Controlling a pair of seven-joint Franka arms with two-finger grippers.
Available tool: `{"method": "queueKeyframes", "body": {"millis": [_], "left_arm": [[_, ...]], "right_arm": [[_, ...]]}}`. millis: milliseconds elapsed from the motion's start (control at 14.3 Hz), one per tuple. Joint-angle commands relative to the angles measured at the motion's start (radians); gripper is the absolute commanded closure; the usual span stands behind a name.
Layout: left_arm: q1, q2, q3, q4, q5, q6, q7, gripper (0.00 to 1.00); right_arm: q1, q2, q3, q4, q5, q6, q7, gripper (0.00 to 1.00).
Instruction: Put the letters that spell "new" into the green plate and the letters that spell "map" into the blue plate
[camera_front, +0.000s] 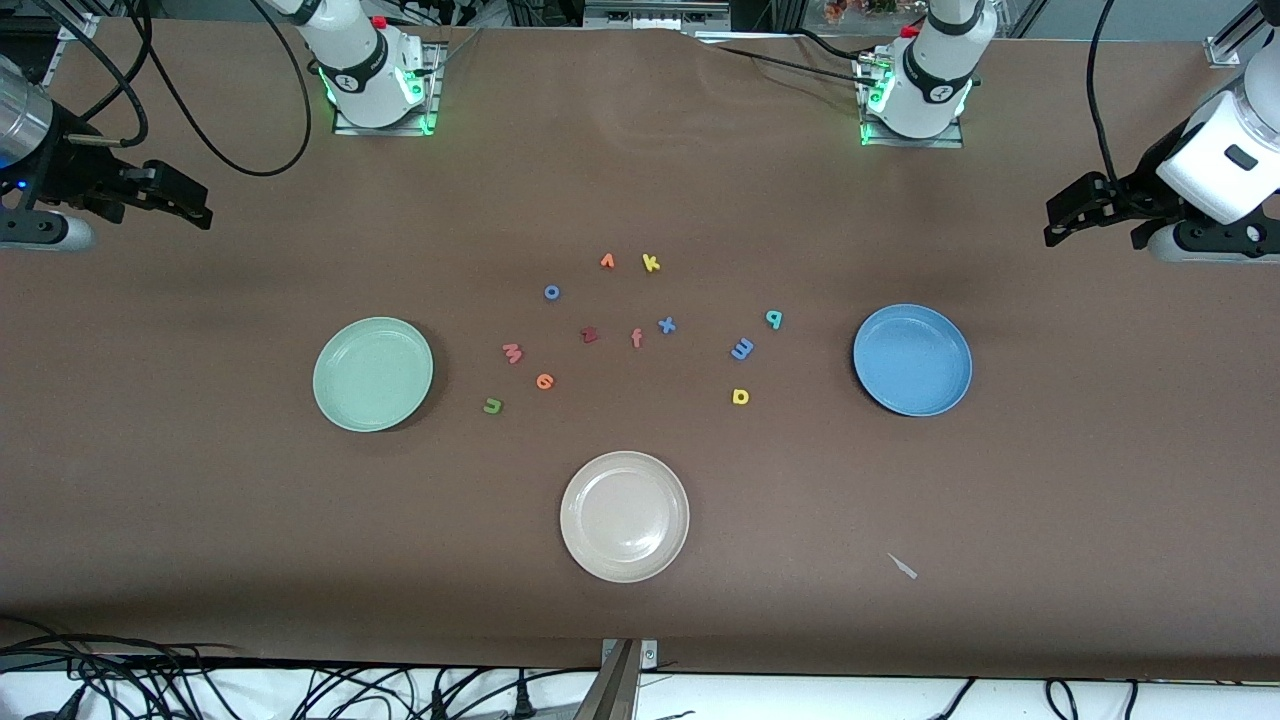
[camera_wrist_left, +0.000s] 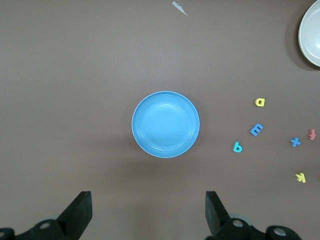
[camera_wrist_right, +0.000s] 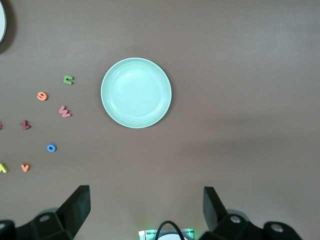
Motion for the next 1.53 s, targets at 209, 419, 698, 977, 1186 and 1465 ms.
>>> {"method": "queueKeyframes", "body": {"millis": [209, 419, 698, 977, 1186, 1465], "left_arm": [[0.011, -0.015, -0.006, -0.009, -0.014, -0.008, 0.024, 0.00], [0.011, -0.013, -0.006, -0.009, -0.014, -0.008, 0.024, 0.00], [0.011, -0.013, -0.006, -0.009, -0.014, -0.008, 0.024, 0.00], [0.011, -0.013, -0.006, -0.009, -0.014, -0.008, 0.024, 0.00], [0.011, -0.013, -0.006, -0.009, -0.014, -0.008, 0.024, 0.00], [0.009, -0.012, -0.008, -0.008, -0.025, -0.008, 0.026, 0.00]], "right_arm": [[-0.003, 0.002, 0.002, 0.009, -0.006, -0.011, -0.004, 0.00], [-0.003, 0.002, 0.002, 0.009, -0.006, -0.011, -0.003, 0.00], [-0.001, 0.005, 0.004, 0.009, -0.006, -0.005, -0.003, 0.00], [0.002, 0.007, 0.004, 0.009, -0.006, 0.007, -0.007, 0.00], [0.008, 0.031, 0.010, 0.015, -0.006, 0.021, -0.007, 0.00], [0.033, 0.153, 0.012, 0.023, -0.003, 0.050, -0.012, 0.00]]}}
